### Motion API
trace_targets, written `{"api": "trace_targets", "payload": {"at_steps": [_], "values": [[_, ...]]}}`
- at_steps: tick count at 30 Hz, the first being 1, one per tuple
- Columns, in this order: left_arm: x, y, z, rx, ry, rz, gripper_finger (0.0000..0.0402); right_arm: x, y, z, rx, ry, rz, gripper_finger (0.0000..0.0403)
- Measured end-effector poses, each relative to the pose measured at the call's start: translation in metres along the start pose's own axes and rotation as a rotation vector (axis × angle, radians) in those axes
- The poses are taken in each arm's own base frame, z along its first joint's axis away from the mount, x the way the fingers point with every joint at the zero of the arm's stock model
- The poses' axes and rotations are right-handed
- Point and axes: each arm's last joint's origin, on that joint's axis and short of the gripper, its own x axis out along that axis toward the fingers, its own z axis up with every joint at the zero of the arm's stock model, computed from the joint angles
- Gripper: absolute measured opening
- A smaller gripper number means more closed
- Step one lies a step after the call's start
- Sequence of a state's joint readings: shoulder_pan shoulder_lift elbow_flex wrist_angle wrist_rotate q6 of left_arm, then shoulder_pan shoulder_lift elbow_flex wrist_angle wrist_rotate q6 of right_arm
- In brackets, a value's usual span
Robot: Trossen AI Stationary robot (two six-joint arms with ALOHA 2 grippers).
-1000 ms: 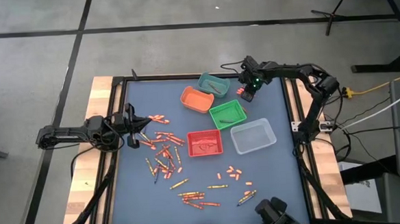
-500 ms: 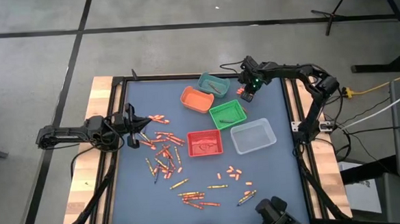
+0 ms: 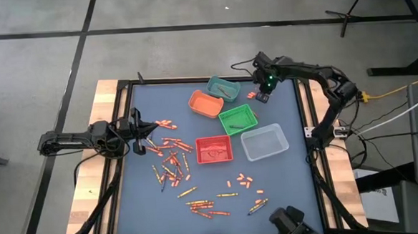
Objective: Sort crayons
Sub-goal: Put the light orange crayon into the transparent bin
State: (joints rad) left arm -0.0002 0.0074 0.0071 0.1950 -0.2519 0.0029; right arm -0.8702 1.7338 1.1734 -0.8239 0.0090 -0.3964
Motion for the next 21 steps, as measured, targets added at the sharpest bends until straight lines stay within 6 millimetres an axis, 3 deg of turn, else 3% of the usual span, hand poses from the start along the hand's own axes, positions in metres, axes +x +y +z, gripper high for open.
{"api": "trace_targets", "payload": {"at_steps": [4, 8, 17, 21], "values": [[0.000, 0.001, 0.000, 0.000, 0.000, 0.038, 0.0000, -0.017, 0.012, -0.004, 0.004, -0.012, 0.072, 0.0008], [0.000, 0.002, 0.000, -0.001, 0.000, 0.086, 0.0000, -0.037, 0.038, -0.007, -0.065, -0.019, 0.142, 0.0013], [0.000, 0.003, 0.004, -0.038, -0.040, 0.087, 0.0000, -0.081, 0.111, -0.018, -0.215, -0.049, 0.185, 0.0015], [0.000, 0.003, 0.004, -0.060, -0.042, 0.087, 0.0000, -0.088, 0.146, -0.031, -0.305, -0.063, 0.210, 0.0015]]}}
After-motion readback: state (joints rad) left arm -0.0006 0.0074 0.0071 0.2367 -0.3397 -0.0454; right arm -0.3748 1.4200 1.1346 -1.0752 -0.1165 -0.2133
